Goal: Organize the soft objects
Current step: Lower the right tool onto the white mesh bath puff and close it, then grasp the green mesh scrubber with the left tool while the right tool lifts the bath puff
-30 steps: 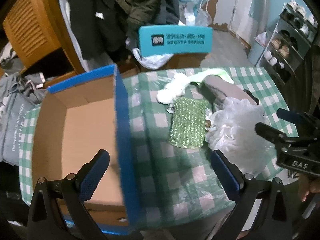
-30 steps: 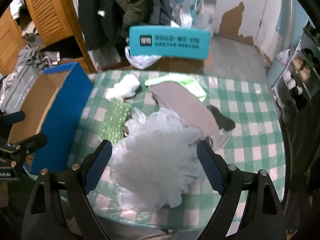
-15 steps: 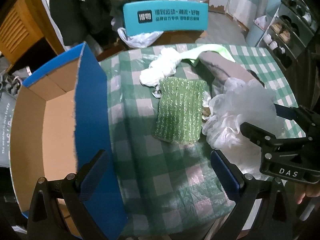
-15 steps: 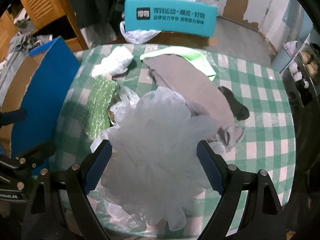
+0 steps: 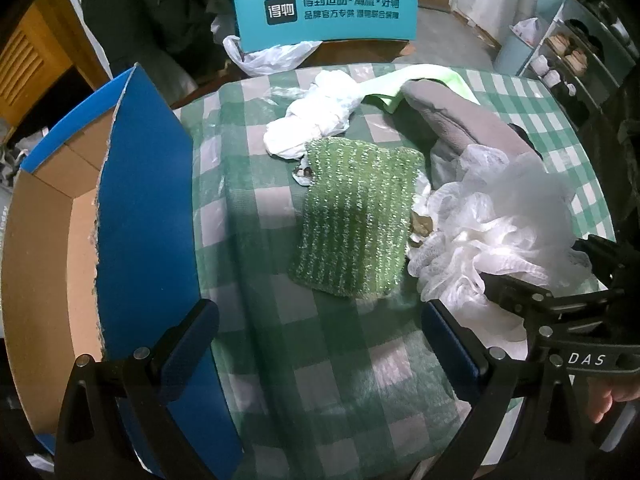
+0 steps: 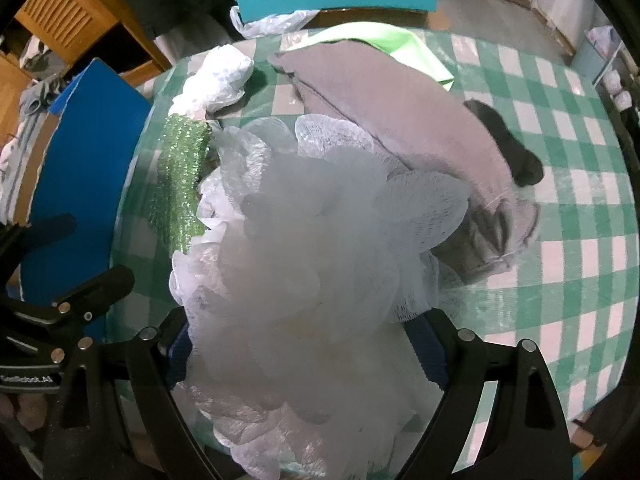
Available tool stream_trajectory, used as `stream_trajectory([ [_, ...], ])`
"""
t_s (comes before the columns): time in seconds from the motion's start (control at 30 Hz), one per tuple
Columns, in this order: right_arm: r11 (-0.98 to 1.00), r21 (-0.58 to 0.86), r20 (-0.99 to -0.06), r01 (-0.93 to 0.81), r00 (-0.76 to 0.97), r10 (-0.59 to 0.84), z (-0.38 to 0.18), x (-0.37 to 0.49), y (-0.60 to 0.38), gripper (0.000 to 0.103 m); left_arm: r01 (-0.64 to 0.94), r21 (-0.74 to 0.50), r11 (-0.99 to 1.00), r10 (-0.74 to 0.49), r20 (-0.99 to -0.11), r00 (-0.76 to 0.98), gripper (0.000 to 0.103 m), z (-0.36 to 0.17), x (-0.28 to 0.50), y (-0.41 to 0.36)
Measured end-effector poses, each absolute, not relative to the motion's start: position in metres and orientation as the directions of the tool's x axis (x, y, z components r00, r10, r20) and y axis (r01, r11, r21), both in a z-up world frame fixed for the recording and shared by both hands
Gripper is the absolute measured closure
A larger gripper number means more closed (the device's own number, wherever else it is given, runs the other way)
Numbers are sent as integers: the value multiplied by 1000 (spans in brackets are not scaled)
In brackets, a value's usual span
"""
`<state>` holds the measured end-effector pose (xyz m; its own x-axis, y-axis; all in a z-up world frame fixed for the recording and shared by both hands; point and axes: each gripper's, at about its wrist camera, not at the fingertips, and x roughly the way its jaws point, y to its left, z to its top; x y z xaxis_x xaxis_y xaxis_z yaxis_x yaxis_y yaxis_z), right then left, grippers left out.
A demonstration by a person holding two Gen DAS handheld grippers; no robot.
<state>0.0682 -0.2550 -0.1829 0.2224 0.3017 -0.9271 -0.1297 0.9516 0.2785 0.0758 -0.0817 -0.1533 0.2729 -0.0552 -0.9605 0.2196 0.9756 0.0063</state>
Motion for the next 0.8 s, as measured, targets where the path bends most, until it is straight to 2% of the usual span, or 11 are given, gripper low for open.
stream_trajectory([
  [0.23, 949, 231, -937, -213, 213, 275, -189, 70, -241, 17, 225, 15, 974, -51, -958, 283, 1, -155, 77, -83],
  [0.3, 945, 227, -937, -236, 211, 278, -186, 69, -238, 26, 222, 8, 975, -56, -958, 282, 1, -154, 77, -82],
  [0.37, 944, 210, -937, -255, 222, 269, -179, 67, -235, 40, 216, -4, 976, -66, -957, 282, 1, -152, 78, -82],
  [0.47, 943, 185, -934, -278, 248, 257, -166, 61, -233, 54, 210, -29, 977, -89, -955, 284, 1, -150, 80, -82],
  [0.6, 940, 180, -925, -290, 275, 262, -154, 51, -239, 60, 221, -75, 972, -135, -953, 271, 1, -148, 80, -87],
  [0.8, 952, 185, -908, -245, 328, 261, -133, 45, -262, 63, 227, -53, 972, -114, -958, 264, 1, -159, 88, -98],
])
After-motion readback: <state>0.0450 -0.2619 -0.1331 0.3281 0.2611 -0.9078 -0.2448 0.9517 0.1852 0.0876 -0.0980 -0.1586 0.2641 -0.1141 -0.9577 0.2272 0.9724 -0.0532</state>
